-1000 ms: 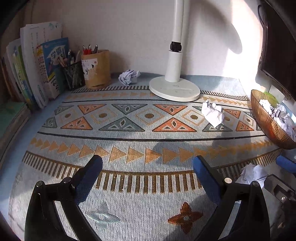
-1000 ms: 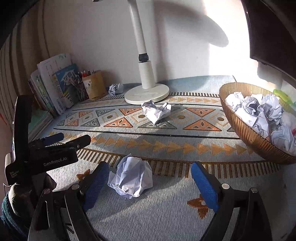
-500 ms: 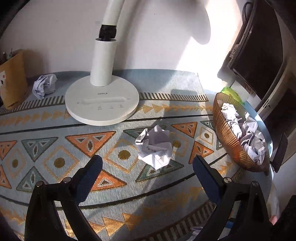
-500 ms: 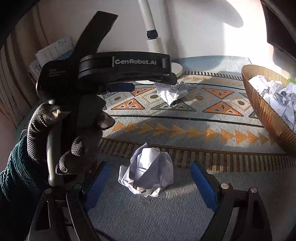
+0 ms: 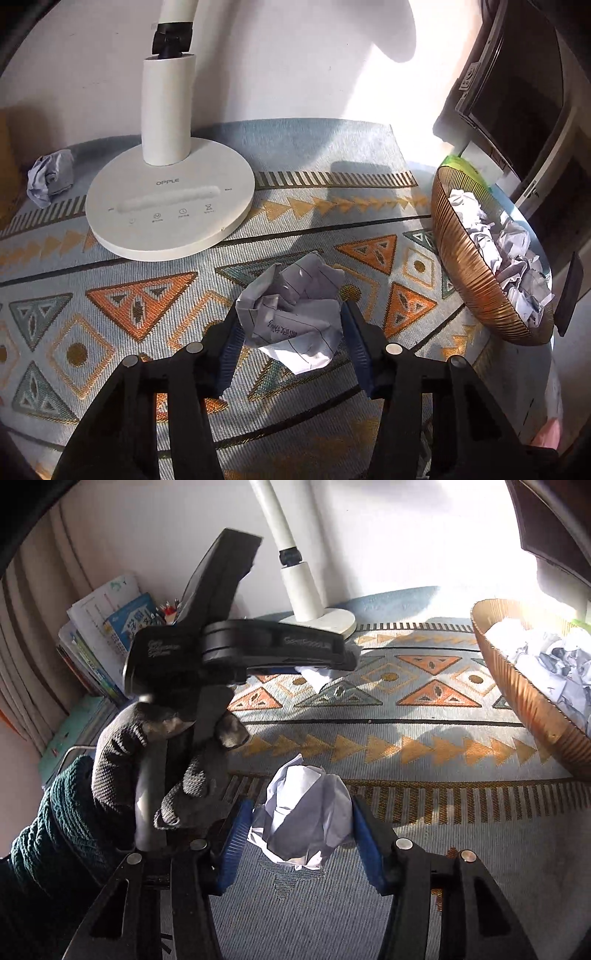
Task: Organize objects
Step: 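Grasp a paper ball with the right gripper while the left grasps a crumpled paper sheet, then carry both papers over the amber bowl and open both grippers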
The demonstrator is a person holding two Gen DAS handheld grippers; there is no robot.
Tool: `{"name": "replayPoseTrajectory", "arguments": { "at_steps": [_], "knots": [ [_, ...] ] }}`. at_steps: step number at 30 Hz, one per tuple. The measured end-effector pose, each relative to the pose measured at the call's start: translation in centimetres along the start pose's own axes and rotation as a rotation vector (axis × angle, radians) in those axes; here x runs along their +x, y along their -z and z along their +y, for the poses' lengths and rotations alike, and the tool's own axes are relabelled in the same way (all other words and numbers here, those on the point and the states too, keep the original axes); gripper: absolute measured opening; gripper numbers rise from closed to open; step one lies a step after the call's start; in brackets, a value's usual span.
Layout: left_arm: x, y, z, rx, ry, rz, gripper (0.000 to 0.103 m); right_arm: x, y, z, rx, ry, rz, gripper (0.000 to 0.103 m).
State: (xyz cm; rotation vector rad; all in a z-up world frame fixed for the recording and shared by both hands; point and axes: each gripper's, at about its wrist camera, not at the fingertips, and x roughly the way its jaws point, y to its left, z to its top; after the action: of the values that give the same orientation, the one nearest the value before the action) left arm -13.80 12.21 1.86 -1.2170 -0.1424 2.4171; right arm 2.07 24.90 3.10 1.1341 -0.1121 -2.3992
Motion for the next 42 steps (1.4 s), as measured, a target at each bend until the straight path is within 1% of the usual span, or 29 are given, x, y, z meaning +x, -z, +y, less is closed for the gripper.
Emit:
{"name": "replayPoseTrajectory", "arguments": {
  "at_steps": [2,5,7,8,10,11,12,15,17,18,19,20,23,26,27,28,29,30,31,34,35,36,39,42],
  "knots": [
    [-1.8,0.7,0.4,-0.018,-0.006,-0.015,0.049,-0.4,-0.1,-0.4,0.004,0.011,-0.014,0.053],
    [-4.9,2.9,1.0,-0.029,-0.065,-0.033,0.049,-1.0,-0.2,-0.9,-0.011,0.052,-0.019,0.053],
    [-6.7,5.2,1.2,-0.036,-0.142,-0.043,0.049,-1.7,-0.2,-1.3,-0.013,0.065,-0.024,0.053],
    [-7.6,6.4,1.4,-0.042,-0.195,-0.05,0.049,-1.8,-0.2,-1.4,-0.015,0.078,-0.026,0.054],
    [-9.1,8.7,1.5,-0.049,-0.288,-0.066,0.049,-1.6,-0.5,-1.2,-0.024,0.12,-0.024,0.054],
    [-9.5,9.6,1.6,-0.058,-0.32,-0.066,0.049,-1.5,-0.4,-1.3,-0.028,0.14,-0.02,0.055],
    [-10.0,10.3,2.0,-0.076,-0.336,-0.067,0.049,-1.2,-0.4,-1.5,-0.029,0.15,-0.011,0.055],
    [-10.6,11.7,2.8,-0.134,-0.365,-0.072,0.049,0.3,-0.5,-1.9,-0.032,0.183,0.024,0.061],
    [-10.4,12.1,2.9,-0.141,-0.391,-0.069,0.049,0.5,-0.5,-2.0,-0.033,0.177,0.036,0.075],
    [-10.4,12.0,2.8,-0.141,-0.394,-0.075,0.049,0.4,-0.5,-2.0,-0.032,0.168,0.033,0.078],
    [-10.4,12.0,2.8,-0.141,-0.394,-0.082,0.051,0.1,-0.2,-2.1,-0.029,0.159,0.027,0.083],
    [-10.3,12.0,2.9,-0.142,-0.393,-0.078,0.051,-0.1,-0.1,-2.3,-0.022,0.157,0.023,0.086],
    [-10.2,12.2,2.7,-0.149,-0.396,-0.074,0.051,-0.2,0.1,-2.9,0.009,0.154,0.029,0.086],
    [-10.2,12.3,2.2,-0.132,-0.41,-0.078,0.051,0.0,0.0,-2.9,0.021,0.165,0.029,0.086],
    [-10.1,12.3,2.0,-0.122,-0.417,-0.079,0.051,0.1,0.0,-2.8,0.017,0.166,0.035,0.085],
    [-10.1,12.3,1.8,-0.111,-0.423,-0.08,0.051,0.1,0.0,-2.7,0.009,0.168,0.034,0.079],
    [-10.1,12.3,1.6,-0.101,-0.43,-0.083,0.051,0.2,0.0,-2.4,0.0,0.174,0.027,0.07],
    [-10.2,12.3,1.4,-0.092,-0.437,-0.087,0.051,0.1,0.0,-2.2,-0.009,0.194,0.02,0.066],
    [-10.2,12.3,1.3,-0.084,-0.444,-0.092,0.051,0.1,0.1,-2.0,-0.019,0.212,0.015,0.06],
    [-10.2,12.3,1.1,-0.067,-0.455,-0.099,0.051,0.0,0.1,-1.5,-0.038,0.243,-0.007,0.053],
    [-10.2,12.3,1.0,-0.064,-0.455,-0.099,0.051,-0.2,0.1,-1.5,-0.041,0.244,-0.017,0.044],
    [-10.2,12.3,1.0,-0.064,-0.456,-0.1,0.051,-0.5,0.1,-1.6,-0.038,0.24,-0.026,0.042],
    [-10.1,12.2,1.0,-0.064,-0.46,-0.092,0.051,-1.3,0.1,-2.1,-0.014,0.217,-0.054,0.042],
    [-10.0,12.2,0.5,-0.043,-0.482,-0.089,0.05,-3.0,0.1,-2.9,0.032,0.164,-0.091,0.042]
  ]
}}
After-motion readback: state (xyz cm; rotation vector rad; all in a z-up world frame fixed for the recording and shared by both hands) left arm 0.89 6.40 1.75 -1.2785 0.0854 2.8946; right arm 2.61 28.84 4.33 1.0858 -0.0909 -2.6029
